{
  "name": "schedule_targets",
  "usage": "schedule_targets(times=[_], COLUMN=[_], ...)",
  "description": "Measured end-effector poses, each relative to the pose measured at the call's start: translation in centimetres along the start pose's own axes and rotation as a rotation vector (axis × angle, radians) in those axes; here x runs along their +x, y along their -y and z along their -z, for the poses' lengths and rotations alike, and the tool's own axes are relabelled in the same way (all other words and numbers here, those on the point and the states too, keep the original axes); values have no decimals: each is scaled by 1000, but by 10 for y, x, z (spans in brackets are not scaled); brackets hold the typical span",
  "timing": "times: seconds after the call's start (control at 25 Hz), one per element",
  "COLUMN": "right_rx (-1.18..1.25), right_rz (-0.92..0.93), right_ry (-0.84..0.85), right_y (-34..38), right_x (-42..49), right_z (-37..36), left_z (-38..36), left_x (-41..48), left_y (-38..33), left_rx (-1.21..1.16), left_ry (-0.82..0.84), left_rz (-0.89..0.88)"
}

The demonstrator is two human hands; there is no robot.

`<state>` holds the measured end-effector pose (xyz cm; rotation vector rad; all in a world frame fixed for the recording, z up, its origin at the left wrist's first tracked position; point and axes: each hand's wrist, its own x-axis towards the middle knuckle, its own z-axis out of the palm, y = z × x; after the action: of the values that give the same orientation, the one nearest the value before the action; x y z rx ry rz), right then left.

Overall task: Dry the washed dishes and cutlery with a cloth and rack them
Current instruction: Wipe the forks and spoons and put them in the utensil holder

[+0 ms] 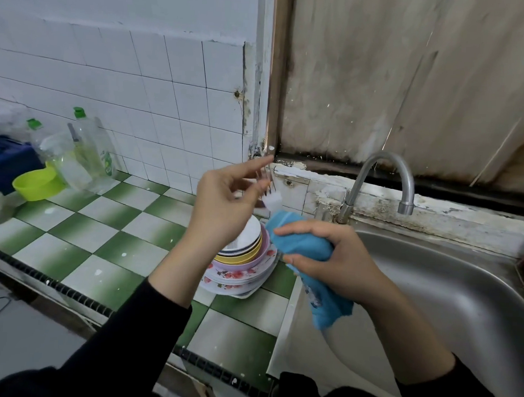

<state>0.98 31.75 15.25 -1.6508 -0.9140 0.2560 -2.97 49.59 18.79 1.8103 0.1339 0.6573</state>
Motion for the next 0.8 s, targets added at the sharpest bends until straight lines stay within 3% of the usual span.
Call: schedule_targets(times=[0.12, 0.36, 0.48, 0.56, 0.68, 0.8], right_rx=[27, 82, 101, 84, 5, -69], right_rz=[30, -88, -50, -10, -28, -5], right_ry=[-55, 112, 18, -5, 124, 124], right_y=[3, -2, -3, -4, -12, -14], right_x=[7, -9, 0, 6, -2, -7], right_z=[-7, -2, -7, -8, -7, -11], left_z=[-11, -6, -14, -12, 7, 11], left_x=[-10, -6, -15, -13, 4, 5], left_y=[8, 1, 2, 1, -4, -3], left_rx=[-28, -149, -152, -191, -265, -276], left_ry=[-21, -165, -140, -188, -323, -314], left_rz=[49, 40, 64, 72, 67, 44])
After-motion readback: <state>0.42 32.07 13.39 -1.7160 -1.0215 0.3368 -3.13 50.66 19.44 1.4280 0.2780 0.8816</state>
